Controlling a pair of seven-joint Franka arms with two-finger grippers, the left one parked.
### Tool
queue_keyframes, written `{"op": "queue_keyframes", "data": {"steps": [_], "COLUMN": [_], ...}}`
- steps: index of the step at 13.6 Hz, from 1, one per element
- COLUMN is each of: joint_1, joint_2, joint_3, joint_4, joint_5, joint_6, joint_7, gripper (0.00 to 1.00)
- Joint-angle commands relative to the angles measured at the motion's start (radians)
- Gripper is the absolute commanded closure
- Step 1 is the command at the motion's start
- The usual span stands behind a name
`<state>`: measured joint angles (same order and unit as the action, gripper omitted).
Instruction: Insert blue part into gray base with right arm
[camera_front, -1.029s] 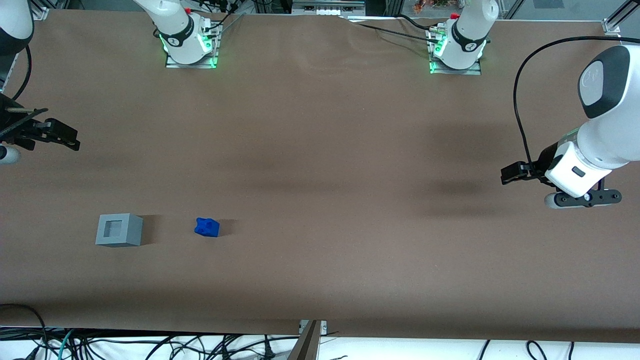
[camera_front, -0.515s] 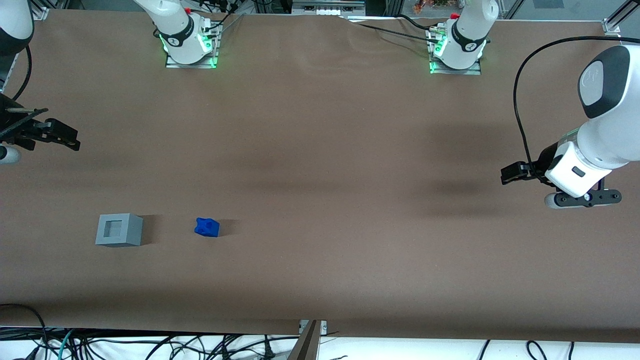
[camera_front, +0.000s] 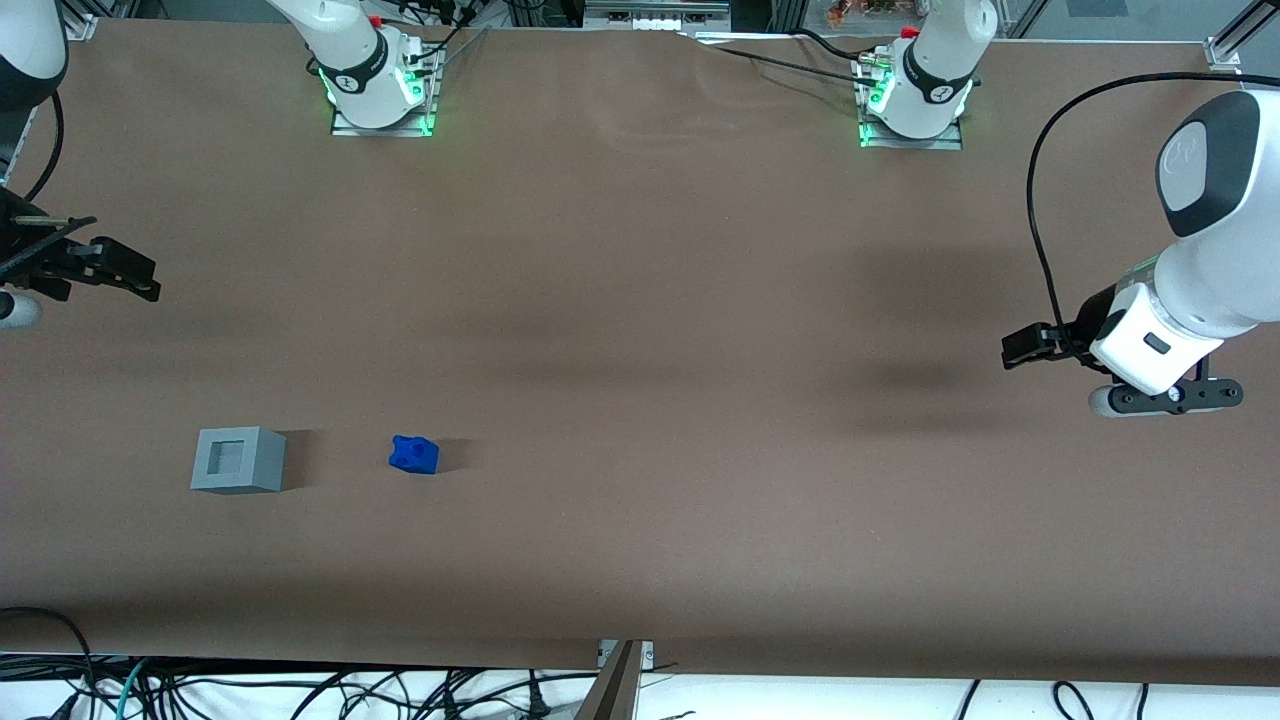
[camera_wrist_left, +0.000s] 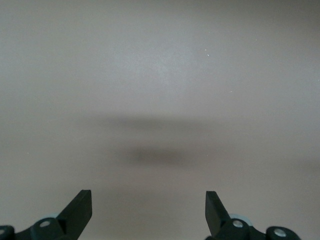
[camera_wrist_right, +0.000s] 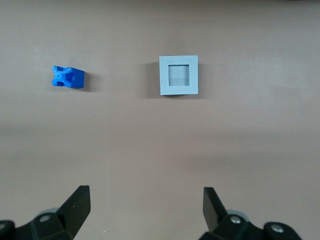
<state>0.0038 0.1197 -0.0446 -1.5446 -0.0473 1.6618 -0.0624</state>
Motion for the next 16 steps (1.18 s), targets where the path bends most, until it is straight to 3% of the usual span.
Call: {"op": "queue_keyframes", "data": {"steps": [1,16], "joint_1": [-0.008,0.002], "joint_2": [0.003,0.038], "joint_3": [0.002,0.008], "joint_4": [0.014,0.015], "joint_5": [0.017,0.006], "joint_6": [-0.011,-0.007], "joint_7": [-0.016,-0.017], "gripper": [0.0,0.0]}}
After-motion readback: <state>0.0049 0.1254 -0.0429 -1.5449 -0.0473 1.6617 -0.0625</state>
